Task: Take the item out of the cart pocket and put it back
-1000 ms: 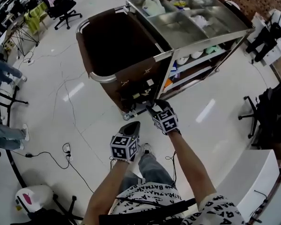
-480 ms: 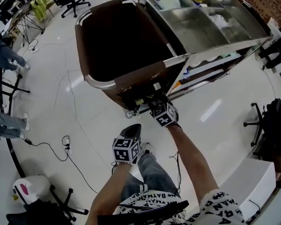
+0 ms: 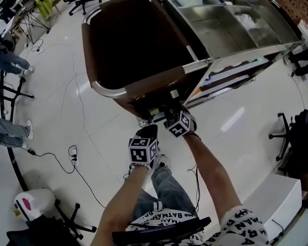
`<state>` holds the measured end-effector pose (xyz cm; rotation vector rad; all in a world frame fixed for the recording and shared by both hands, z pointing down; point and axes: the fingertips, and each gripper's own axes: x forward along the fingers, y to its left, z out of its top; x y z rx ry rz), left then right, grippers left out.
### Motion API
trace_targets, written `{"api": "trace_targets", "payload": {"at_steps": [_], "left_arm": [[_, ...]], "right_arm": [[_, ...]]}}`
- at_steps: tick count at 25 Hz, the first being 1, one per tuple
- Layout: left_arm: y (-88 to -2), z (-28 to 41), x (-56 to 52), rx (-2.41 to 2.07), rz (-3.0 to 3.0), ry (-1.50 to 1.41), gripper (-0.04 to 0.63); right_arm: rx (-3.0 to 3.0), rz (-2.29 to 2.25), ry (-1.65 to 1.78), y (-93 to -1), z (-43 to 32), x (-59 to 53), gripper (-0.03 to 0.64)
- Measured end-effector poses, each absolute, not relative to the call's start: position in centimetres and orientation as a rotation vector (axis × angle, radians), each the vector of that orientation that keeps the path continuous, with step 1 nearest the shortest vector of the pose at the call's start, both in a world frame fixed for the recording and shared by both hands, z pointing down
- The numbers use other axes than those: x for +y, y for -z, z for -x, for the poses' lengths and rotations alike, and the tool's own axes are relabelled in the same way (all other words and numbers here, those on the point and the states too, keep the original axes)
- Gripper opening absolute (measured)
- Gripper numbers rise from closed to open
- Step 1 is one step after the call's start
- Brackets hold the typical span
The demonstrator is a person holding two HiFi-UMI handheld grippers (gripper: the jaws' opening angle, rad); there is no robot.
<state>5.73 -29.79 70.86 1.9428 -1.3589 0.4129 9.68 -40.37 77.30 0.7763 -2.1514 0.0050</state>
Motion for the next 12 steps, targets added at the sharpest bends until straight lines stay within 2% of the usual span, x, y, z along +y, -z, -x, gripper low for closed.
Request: {"api": "trace_targets", "payload": {"at_steps": [5, 12], "left_arm": [[-70.8, -5.8, -30.0, -1.351, -1.940, -0.417, 0.002], [-70.3, -5.7, -28.5, -1.328, -1.940, -0.411, 0.002]], "right_arm": [[-2.125, -0.759, 0.025, -77.5, -10.0, -40.0, 0.067], [-2.126, -0.773, 0.133, -73.5, -10.6, -39.2, 0.049]]}}
